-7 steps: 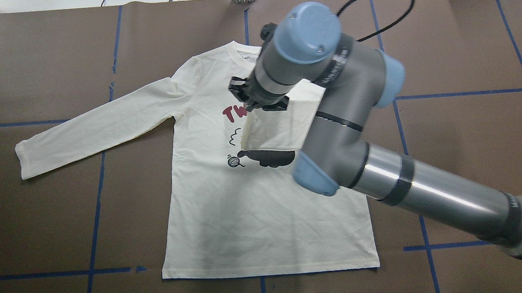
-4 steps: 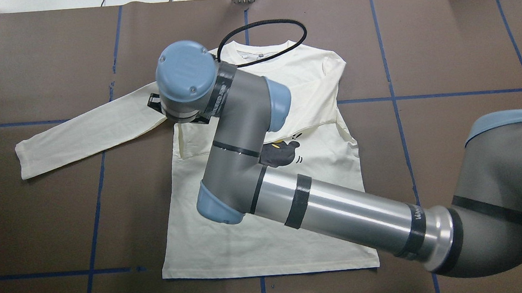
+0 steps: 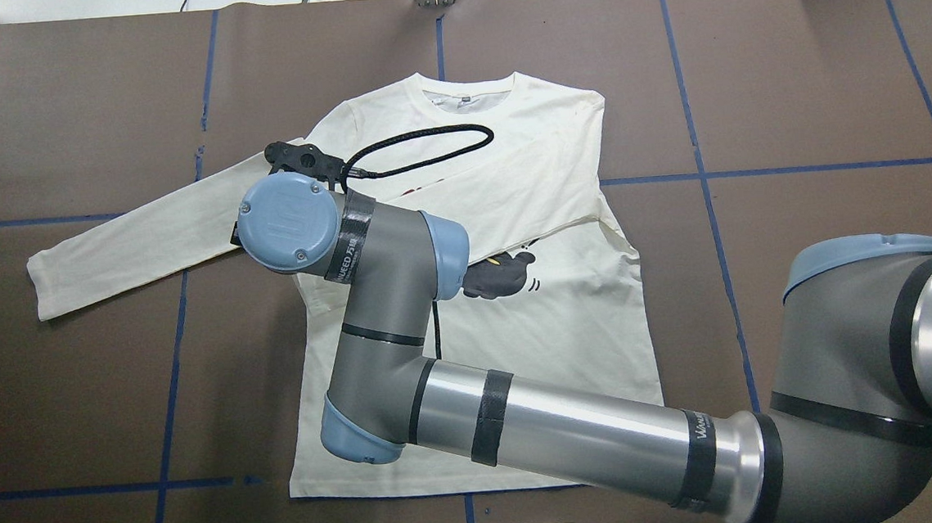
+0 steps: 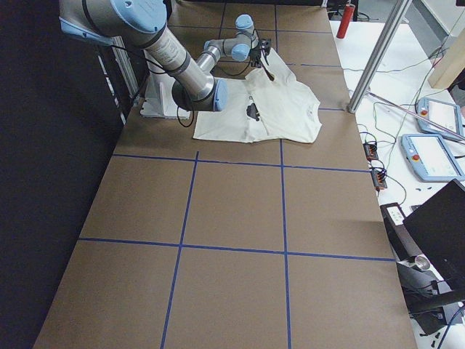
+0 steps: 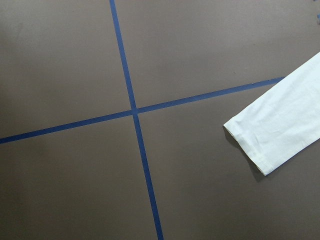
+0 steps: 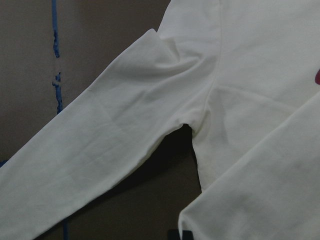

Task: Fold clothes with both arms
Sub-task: 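Carry the sleeve across the shirt front toward the other sleeve, then release the sleeve and raise the right gripper away while left gripper approaches other cuff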

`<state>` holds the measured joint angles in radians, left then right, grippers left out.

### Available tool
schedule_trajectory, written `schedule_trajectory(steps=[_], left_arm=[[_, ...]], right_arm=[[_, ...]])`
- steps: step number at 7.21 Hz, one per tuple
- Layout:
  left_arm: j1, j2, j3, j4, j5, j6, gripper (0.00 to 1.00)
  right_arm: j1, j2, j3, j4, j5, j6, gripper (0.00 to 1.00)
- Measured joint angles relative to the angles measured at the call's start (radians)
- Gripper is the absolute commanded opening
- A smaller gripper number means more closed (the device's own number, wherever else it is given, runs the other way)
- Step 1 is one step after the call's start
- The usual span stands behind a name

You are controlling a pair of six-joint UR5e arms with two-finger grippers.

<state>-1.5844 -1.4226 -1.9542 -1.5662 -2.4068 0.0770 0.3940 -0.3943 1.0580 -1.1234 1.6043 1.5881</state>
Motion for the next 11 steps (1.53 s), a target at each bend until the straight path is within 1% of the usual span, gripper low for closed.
schedule_trajectory(steps=[1, 2, 3, 4, 5, 6, 7, 8, 9, 10, 11], left_arm=[[0.011, -0.002, 0.006, -0.002, -0.067, -0.001, 1.00], [0.038, -0.005, 0.011, -0.026, -0.109, -0.010, 1.00], [0.092, -0.013, 0.020, -0.083, -0.124, -0.072, 1.00], [0.159, -0.030, 0.059, -0.165, -0.121, -0.207, 1.00], [0.213, -0.063, 0.135, -0.257, -0.110, -0.337, 1.00], [0.275, -0.123, 0.232, -0.334, -0.075, -0.469, 0.98], [0.345, -0.184, 0.310, -0.371, -0.009, -0.578, 0.97], [0.403, -0.231, 0.371, -0.394, 0.070, -0.644, 0.93], [0.436, -0.259, 0.427, -0.433, 0.134, -0.675, 0.89], [0.452, -0.273, 0.483, -0.494, 0.163, -0.686, 0.84], [0.461, -0.283, 0.520, -0.540, 0.174, -0.692, 0.81]], right_arm=[[-0.001, 0.010, -0.027, 0.019, -0.006, 0.000, 1.00], [-0.001, 0.014, -0.046, 0.027, -0.009, 0.001, 1.00], [0.005, 0.014, -0.056, 0.029, -0.004, 0.006, 1.00], [0.029, -0.007, -0.021, 0.013, 0.038, 0.021, 1.00], [0.065, -0.075, 0.084, -0.028, 0.106, 0.034, 1.00], [0.104, -0.210, 0.269, -0.086, 0.170, 0.038, 1.00], [0.146, -0.353, 0.443, -0.125, 0.230, 0.035, 1.00], [0.211, -0.480, 0.586, -0.143, 0.315, 0.031, 1.00], [0.294, -0.592, 0.695, -0.150, 0.422, 0.020, 1.00], [0.370, -0.692, 0.777, -0.152, 0.516, -0.015, 1.00], [0.418, -0.775, 0.834, -0.151, 0.573, -0.067, 1.00]])
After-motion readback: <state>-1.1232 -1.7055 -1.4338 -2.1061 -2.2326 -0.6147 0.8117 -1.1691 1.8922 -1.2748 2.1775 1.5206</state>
